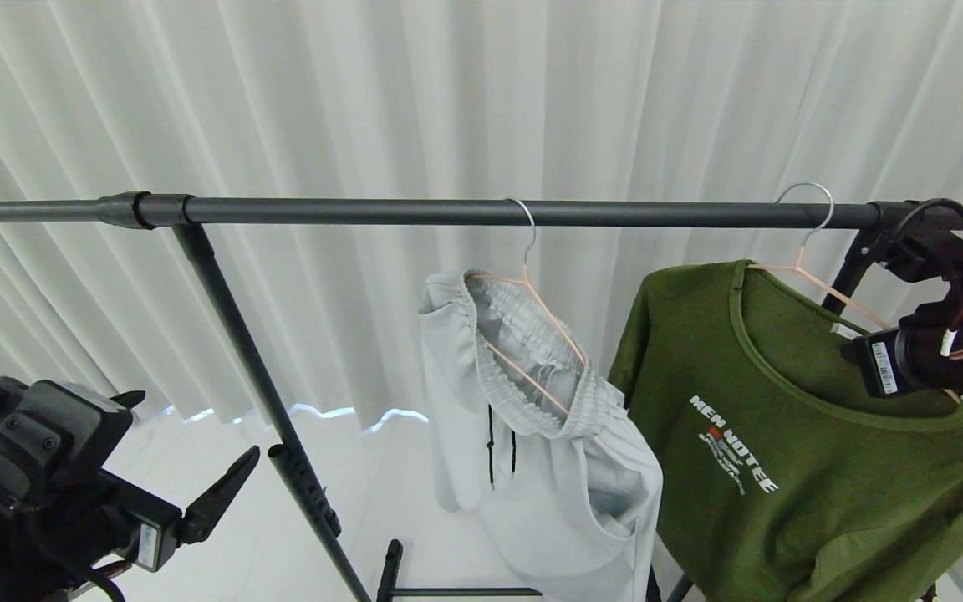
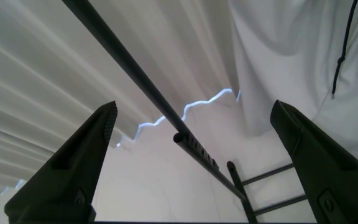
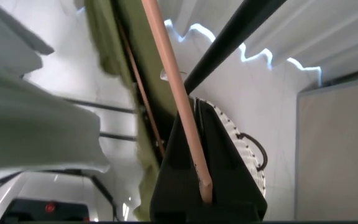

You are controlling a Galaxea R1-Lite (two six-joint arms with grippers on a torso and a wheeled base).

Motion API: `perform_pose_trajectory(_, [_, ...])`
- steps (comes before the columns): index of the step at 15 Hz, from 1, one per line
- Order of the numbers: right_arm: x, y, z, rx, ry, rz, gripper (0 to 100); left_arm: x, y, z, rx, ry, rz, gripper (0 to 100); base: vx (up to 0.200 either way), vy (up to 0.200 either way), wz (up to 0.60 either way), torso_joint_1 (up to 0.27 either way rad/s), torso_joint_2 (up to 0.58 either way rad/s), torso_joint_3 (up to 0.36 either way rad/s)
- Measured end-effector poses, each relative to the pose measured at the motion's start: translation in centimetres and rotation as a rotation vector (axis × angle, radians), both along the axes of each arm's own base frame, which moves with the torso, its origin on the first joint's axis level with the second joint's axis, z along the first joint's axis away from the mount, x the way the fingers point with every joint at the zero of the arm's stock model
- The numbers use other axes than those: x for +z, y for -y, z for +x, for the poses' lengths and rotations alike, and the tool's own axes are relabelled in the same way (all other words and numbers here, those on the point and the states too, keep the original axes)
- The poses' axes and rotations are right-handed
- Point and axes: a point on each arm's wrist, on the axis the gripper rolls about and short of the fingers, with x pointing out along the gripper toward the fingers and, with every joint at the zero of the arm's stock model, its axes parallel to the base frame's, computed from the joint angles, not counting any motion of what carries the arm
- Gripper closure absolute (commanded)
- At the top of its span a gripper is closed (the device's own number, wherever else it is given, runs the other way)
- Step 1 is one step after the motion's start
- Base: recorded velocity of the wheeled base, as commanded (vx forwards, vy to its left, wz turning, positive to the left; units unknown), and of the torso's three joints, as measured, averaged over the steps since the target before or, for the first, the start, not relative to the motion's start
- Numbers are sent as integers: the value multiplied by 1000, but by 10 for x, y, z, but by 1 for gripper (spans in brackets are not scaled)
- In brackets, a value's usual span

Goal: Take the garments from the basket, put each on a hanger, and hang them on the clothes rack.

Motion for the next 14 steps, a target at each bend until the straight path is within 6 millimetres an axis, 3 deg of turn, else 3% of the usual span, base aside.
perform_pose_trajectory(6, [-6,-1,6,-2,-23,-6,100,2,0,0,-3,9,-2,0,0,0,0,0,0,0])
perform_pose_trajectory(7, [-7,-2,5,0,-26,-7,0,2,1,0,-4,10,-3,0,0,0,0,0,0,0])
perform_pose_trajectory(11, [-7,0,-6,6,-22,-6,0,4,1,1,2,14,-10,0,0,0,0,0,0,0])
perform_pose_trajectory(14, [0,5,-28,9,26,7,0,3,0,1,11,12,-7,0,0,0,0,0,0,0])
